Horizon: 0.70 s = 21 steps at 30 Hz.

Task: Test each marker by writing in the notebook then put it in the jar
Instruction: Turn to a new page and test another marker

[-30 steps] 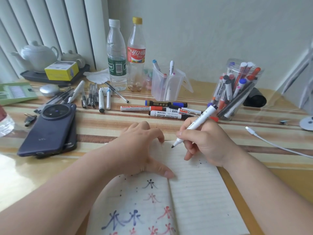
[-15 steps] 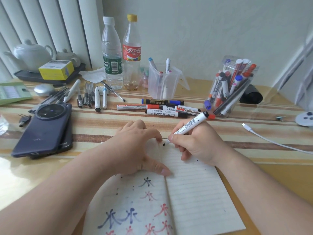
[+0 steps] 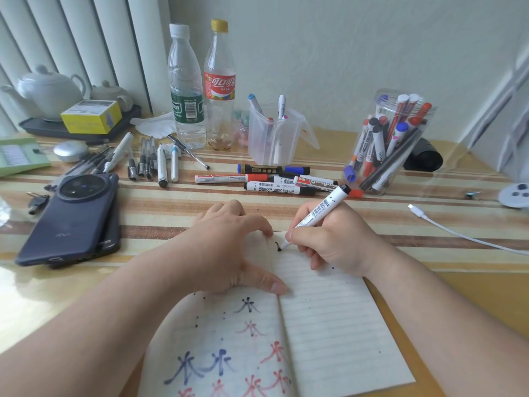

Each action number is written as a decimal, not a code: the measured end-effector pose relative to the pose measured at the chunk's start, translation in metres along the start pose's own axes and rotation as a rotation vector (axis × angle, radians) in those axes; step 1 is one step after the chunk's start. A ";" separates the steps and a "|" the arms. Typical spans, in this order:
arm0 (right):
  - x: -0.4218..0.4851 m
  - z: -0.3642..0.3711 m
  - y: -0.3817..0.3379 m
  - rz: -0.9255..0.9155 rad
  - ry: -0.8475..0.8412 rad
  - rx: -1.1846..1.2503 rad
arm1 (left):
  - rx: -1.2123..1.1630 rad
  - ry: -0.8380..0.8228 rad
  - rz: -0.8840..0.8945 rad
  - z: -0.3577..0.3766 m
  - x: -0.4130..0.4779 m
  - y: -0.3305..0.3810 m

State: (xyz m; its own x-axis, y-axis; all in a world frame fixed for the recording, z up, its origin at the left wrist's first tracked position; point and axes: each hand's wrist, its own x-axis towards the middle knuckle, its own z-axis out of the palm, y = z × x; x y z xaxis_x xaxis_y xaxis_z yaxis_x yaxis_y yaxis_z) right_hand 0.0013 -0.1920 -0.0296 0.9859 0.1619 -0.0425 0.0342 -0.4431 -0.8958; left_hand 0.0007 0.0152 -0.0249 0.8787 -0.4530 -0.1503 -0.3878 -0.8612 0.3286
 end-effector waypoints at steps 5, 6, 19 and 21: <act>-0.001 0.000 -0.001 -0.007 -0.030 -0.006 | 0.015 -0.002 -0.001 0.001 0.000 -0.001; -0.001 0.000 -0.001 -0.016 -0.032 0.012 | 0.018 -0.002 -0.001 0.001 0.000 -0.001; -0.001 0.000 0.002 -0.055 0.001 -0.012 | 0.020 -0.010 -0.007 0.000 0.000 0.001; -0.003 0.000 0.000 -0.055 -0.049 -0.004 | 0.018 -0.011 -0.008 -0.001 0.000 0.001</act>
State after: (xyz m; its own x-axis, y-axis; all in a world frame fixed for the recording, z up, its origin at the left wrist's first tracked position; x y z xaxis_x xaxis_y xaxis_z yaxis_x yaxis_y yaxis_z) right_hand -0.0014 -0.1922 -0.0299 0.9732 0.2294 -0.0151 0.0889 -0.4362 -0.8954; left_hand 0.0005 0.0147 -0.0241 0.8787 -0.4485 -0.1634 -0.3856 -0.8687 0.3109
